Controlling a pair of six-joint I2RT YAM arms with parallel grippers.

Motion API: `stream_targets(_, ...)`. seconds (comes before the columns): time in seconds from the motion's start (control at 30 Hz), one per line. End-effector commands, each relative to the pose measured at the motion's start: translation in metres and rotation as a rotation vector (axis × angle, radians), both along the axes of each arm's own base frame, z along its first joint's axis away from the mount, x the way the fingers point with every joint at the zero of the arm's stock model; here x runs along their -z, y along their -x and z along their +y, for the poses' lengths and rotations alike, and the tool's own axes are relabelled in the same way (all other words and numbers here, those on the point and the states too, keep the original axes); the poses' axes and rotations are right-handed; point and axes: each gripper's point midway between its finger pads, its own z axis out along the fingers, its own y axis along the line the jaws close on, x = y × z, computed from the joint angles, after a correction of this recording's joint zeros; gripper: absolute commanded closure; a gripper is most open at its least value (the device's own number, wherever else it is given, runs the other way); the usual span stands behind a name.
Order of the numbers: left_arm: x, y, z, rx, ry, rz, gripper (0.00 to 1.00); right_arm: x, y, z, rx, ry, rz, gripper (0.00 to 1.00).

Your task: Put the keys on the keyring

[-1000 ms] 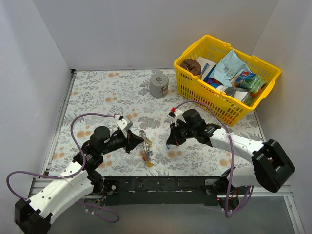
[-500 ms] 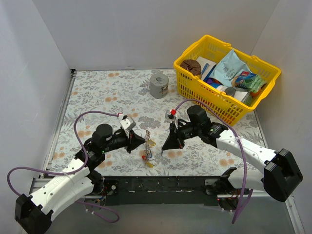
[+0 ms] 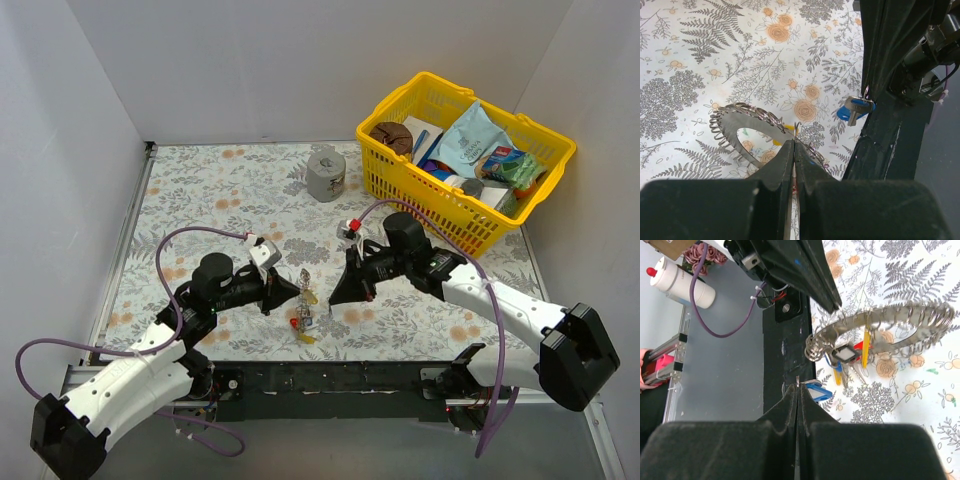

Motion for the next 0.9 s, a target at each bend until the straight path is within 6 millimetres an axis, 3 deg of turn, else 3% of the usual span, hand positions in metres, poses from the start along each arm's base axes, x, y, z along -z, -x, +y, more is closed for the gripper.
stream_targets(0.0, -0.021, -0.001, -0.007, 0.040, 0.041, -0.060, 1.00, -0.027, -0.012, 0.016, -0.014, -0.069, -0.066, 0.99)
stream_targets(0.37, -0.020, 0.000, -0.007, 0.043, 0.042, -0.064, 1.00, -0.023, -0.022, 0.040, -0.028, -0.037, -0.074, 0.99)
stream_targets(0.87, -0.020, 0.000, -0.007, 0.045, 0.040, -0.071, 1.00, -0.019, -0.036, 0.052, -0.011, -0.011, -0.077, 0.99)
